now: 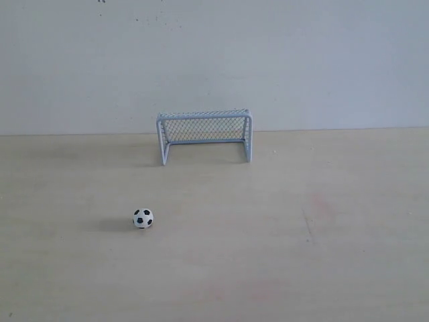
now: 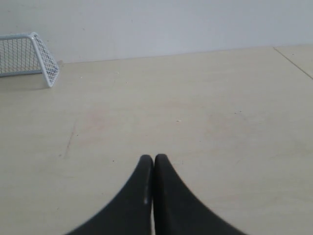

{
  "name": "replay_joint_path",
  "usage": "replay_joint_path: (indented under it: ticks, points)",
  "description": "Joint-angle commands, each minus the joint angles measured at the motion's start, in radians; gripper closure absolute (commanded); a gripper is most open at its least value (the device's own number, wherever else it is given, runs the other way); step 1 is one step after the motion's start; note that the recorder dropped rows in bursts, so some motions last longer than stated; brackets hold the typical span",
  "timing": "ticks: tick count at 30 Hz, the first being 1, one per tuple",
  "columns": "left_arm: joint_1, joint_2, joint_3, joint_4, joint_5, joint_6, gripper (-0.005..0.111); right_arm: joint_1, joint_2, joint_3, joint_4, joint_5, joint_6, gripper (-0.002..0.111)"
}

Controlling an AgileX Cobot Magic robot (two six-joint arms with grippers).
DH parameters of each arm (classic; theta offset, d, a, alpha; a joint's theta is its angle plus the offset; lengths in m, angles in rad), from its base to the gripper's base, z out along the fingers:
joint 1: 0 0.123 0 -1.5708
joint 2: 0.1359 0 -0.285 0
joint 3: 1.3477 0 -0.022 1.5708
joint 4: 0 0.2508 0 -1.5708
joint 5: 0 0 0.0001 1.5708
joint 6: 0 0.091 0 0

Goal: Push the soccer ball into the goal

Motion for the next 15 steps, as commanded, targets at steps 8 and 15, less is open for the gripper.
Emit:
replay_joint_path:
  ticks: [8,15]
  points:
    - [-0.005,0.62,-0.316,-0.004,0.015,0.446,0.102,0.0,-0.006,-0.001,-0.01,-0.01,-0.003,0.109]
    - [-0.003,0.995,-0.538,-0.017,0.287,0.828,0.102,0.0,-0.006,-0.001,-0.01,-0.01,-0.003,0.109]
